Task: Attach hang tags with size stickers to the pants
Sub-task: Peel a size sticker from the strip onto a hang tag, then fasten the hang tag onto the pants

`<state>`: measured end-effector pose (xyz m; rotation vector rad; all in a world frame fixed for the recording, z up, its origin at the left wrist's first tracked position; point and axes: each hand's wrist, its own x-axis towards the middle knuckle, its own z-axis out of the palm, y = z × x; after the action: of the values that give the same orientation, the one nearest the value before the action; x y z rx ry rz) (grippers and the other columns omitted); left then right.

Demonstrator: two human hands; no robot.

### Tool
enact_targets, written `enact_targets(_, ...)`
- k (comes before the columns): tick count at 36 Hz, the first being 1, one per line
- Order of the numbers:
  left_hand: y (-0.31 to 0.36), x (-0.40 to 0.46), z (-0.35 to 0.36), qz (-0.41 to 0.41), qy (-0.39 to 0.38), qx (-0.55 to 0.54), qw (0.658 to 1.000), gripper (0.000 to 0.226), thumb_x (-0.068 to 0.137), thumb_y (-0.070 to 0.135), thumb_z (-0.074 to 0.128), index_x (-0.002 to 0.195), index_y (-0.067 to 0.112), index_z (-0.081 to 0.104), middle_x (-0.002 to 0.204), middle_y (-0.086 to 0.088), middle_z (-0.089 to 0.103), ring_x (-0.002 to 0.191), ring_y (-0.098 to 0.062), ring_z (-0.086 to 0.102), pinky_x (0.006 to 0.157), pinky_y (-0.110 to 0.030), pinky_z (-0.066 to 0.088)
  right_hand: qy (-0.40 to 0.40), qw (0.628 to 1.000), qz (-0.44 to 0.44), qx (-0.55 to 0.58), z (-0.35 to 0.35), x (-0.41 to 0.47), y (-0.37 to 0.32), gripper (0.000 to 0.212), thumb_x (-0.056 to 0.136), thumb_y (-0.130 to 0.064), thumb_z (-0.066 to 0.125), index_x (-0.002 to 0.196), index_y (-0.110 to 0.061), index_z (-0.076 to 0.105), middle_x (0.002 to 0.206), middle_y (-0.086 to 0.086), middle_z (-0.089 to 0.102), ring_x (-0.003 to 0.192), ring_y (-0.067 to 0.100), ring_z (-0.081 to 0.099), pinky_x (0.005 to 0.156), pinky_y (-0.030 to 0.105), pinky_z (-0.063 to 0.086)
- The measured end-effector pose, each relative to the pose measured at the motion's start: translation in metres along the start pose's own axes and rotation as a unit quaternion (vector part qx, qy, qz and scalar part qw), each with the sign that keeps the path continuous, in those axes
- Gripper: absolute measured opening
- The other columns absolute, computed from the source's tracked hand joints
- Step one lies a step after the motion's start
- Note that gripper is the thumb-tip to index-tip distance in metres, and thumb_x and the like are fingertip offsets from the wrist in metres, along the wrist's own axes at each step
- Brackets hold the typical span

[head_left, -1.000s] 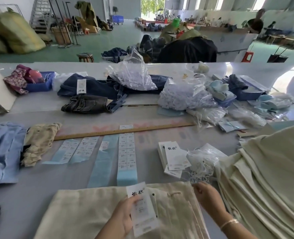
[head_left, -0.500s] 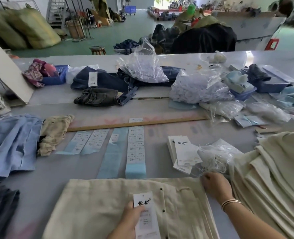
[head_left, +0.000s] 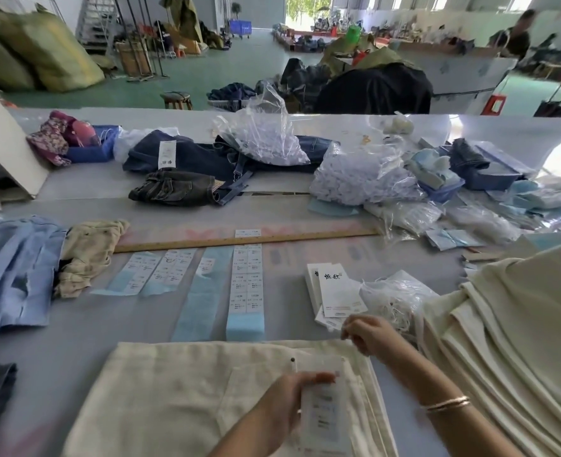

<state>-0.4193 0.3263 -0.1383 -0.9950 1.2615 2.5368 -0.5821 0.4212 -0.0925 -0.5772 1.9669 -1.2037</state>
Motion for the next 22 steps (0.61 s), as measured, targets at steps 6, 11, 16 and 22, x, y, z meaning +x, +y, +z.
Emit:
enact_targets(6,0.007,-0.006,-0.004,0.028,-0.005,-0.13,0.991,0.062,0.09,0.052,0.04,0.097,-0.001,0.071,0.094,-0.022,0.069,0.084,-0.03,0.067,0.077,-0.036,0.053,-0.044,0.945,-0.059,-0.319,0.062,-0.048,-0.016,0.02,0.087,-0.019,0.051,0.076,-0.021,0.067,0.086,0.0,0.07,0.083,0.015,0.061,0.071,0.027,0.044)
enact_targets(11,0.004,-0.015,-0.027,0.067,0.125,-0.082,0.987,0.039,0.1,0.027,0.044,0.082,0.004,0.07,0.086,-0.022,0.072,0.069,-0.032,0.065,0.066,-0.035,0.053,-0.068,0.94,-0.068,-0.328,0.086,-0.071,0.002,0.019,0.086,-0.024,0.049,0.068,-0.026,0.056,0.06,-0.011,0.052,0.06,-0.001,0.05,0.051,0.011,0.034)
enact_targets(16,-0.006,-0.028,-0.048,0.155,0.217,0.129,0.955,0.041,0.1,0.025,0.045,0.072,0.015,0.074,0.082,-0.001,0.074,0.073,-0.015,0.067,0.074,-0.029,0.052,0.018,0.951,-0.1,-0.291,0.094,-0.081,0.02,0.024,0.089,-0.04,0.056,0.068,-0.03,0.05,0.048,-0.004,0.043,0.048,0.001,0.045,0.051,0.014,0.033)
enact_targets(22,-0.023,-0.041,-0.047,0.243,0.198,0.421,0.851,0.036,0.099,0.028,0.046,0.068,0.036,0.062,0.075,0.01,0.064,0.076,0.0,0.061,0.071,-0.013,0.043,0.107,0.959,-0.148,-0.219,0.105,-0.077,0.016,0.012,0.084,-0.035,0.066,0.096,-0.04,0.065,0.047,-0.011,0.05,0.048,0.004,0.047,0.053,0.013,0.036)
